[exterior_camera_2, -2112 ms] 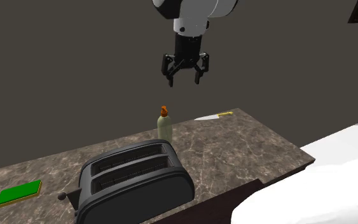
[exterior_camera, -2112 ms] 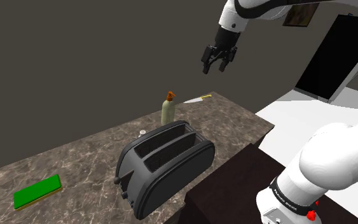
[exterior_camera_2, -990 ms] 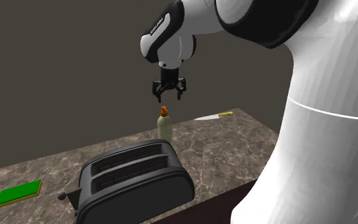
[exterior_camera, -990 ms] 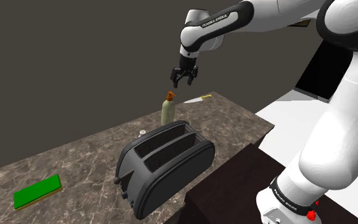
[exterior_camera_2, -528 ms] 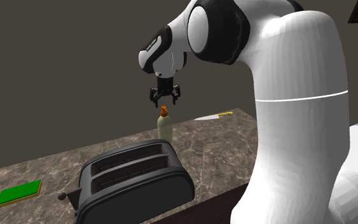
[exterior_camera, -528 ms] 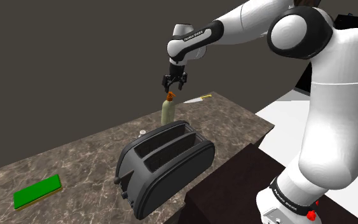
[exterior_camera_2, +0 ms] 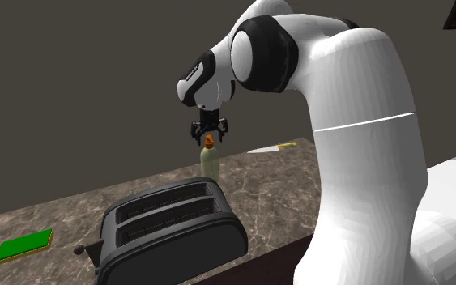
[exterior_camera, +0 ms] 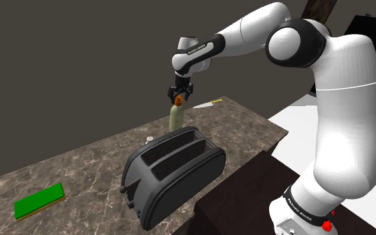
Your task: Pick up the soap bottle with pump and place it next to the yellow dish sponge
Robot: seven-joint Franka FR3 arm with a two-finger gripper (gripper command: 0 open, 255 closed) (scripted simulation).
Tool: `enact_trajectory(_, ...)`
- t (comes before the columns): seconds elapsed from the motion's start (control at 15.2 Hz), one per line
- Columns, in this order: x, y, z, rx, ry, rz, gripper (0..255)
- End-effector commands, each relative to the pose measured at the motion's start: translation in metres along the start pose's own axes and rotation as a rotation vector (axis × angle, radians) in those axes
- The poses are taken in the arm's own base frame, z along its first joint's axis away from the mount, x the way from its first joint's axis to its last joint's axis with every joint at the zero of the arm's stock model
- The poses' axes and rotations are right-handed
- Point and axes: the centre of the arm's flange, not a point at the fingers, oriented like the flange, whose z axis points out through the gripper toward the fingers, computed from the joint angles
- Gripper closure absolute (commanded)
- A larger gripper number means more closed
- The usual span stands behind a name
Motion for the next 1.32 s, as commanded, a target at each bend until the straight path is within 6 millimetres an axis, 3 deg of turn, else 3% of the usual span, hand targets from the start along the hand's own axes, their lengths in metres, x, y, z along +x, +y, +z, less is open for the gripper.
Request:
enact_trajectory(0.0,-0.0003,-0.0014,0.0084,0.000,0.000,0.000,0)
enact_trajectory(0.53,-0.0003,-0.0014,0.0084,0.000,0.000,0.000,0)
enact_trajectory(0.59,-0.0003,-0.0014,0.0084,0.000,0.000,0.000,255)
enact_trajectory(1.25,-0.0001,-0.0015,0.0031,0.000,0.000,0.000,255)
